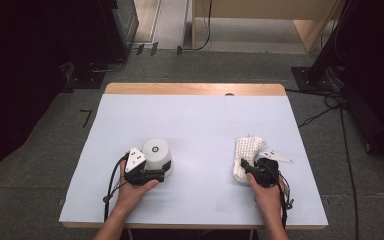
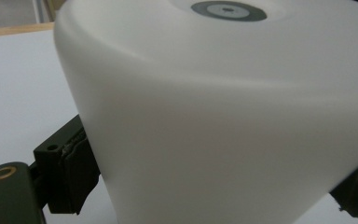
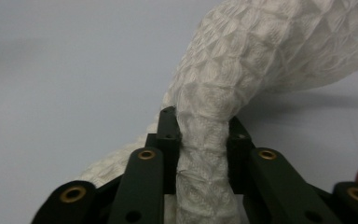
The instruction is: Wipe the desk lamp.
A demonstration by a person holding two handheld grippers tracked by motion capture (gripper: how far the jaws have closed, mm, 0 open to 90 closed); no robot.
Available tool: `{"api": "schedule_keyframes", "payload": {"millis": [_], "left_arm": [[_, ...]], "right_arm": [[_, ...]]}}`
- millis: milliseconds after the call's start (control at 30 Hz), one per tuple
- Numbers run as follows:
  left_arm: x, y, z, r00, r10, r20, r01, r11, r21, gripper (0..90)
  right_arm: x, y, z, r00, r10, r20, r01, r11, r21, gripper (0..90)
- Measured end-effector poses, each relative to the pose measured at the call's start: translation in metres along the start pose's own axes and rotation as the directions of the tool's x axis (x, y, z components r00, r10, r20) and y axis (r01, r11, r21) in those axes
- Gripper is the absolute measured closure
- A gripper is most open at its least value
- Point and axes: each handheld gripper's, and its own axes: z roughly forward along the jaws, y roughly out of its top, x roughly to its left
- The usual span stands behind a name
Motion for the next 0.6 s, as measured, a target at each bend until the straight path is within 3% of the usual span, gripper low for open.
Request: {"api": "schedule_keyframes", "payload": {"millis": [167,267,367,400,433,500,533,567,600], "left_arm": [[-0.004,0.000,0.000,0.9993,0.035,-0.016,-0.035,0.9994,0.006,8.0],[-0.004,0.002,-0.001,0.9991,0.041,0.013,-0.041,0.9991,0.014,8.3],[-0.009,0.004,-0.001,0.9975,0.063,0.034,-0.063,0.9978,0.018,8.4],[-0.009,0.004,-0.001,0.9975,0.063,0.034,-0.063,0.9978,0.018,8.4],[-0.015,0.006,-0.001,0.9953,0.082,0.051,-0.083,0.9963,0.022,8.4],[-0.021,0.008,-0.001,0.9923,0.108,0.060,-0.110,0.9936,0.027,8.4],[-0.021,0.008,-0.001,0.9923,0.108,0.060,-0.110,0.9936,0.027,8.4],[-0.028,0.013,-0.002,0.9860,0.154,0.064,-0.157,0.9865,0.045,8.4],[-0.031,0.014,-0.002,0.9836,0.168,0.067,-0.171,0.9839,0.052,8.4]], "right_arm": [[0.008,0.002,-0.006,0.9990,-0.030,-0.032,0.028,0.998,-0.053,79.1],[0.027,0.011,-0.018,0.9895,-0.104,-0.101,0.090,0.987,-0.131,79.3],[0.045,0.021,-0.029,0.9666,-0.171,-0.191,0.139,0.975,-0.172,79.3],[0.045,0.021,-0.029,0.9666,-0.171,-0.191,0.139,0.975,-0.172,79.3],[0.062,0.027,-0.035,0.9496,-0.234,-0.208,0.195,0.962,-0.192,79.3],[0.076,0.031,-0.038,0.9381,-0.270,-0.217,0.227,0.953,-0.203,79.2],[0.076,0.031,-0.038,0.9381,-0.270,-0.217,0.227,0.953,-0.203,79.2],[0.092,0.034,-0.041,0.9268,-0.318,-0.199,0.278,0.938,-0.208,79.1],[0.097,0.036,-0.042,0.9223,-0.333,-0.196,0.293,0.933,-0.207,79.1]]}}
